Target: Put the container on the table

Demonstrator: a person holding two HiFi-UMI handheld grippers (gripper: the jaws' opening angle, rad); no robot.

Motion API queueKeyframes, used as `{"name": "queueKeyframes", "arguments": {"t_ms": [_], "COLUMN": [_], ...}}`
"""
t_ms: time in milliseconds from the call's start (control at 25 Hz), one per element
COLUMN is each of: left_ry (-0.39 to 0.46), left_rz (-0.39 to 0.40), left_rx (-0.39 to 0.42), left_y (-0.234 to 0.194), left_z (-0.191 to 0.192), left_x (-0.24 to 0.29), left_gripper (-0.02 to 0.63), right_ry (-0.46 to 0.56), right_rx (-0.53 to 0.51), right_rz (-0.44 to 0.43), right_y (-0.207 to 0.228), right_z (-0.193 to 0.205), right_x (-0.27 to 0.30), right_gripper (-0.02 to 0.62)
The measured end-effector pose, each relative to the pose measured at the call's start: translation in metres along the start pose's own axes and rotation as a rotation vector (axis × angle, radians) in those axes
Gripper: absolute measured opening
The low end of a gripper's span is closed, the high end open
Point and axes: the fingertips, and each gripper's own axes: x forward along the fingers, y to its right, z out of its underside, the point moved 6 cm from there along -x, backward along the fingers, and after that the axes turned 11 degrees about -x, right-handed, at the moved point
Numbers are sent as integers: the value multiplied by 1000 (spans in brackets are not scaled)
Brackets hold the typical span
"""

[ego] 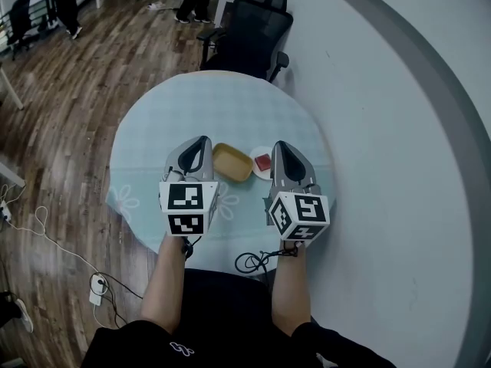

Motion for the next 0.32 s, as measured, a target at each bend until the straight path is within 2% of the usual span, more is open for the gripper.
{"name": "queueKeyframes", "arguments": {"t_ms": [320], "left_ry": [-3], "left_rz": [-3], "left_rx": [9], "left_y": [-6], "left_z": [-2], "left_x": [-1], "left_gripper": [2], "right_ry": [13], "right_rx": [-33], "right_rz": [-43], "right_y": [-14], "right_z": [-7], "right_x": [7], "right_gripper": [10]}}
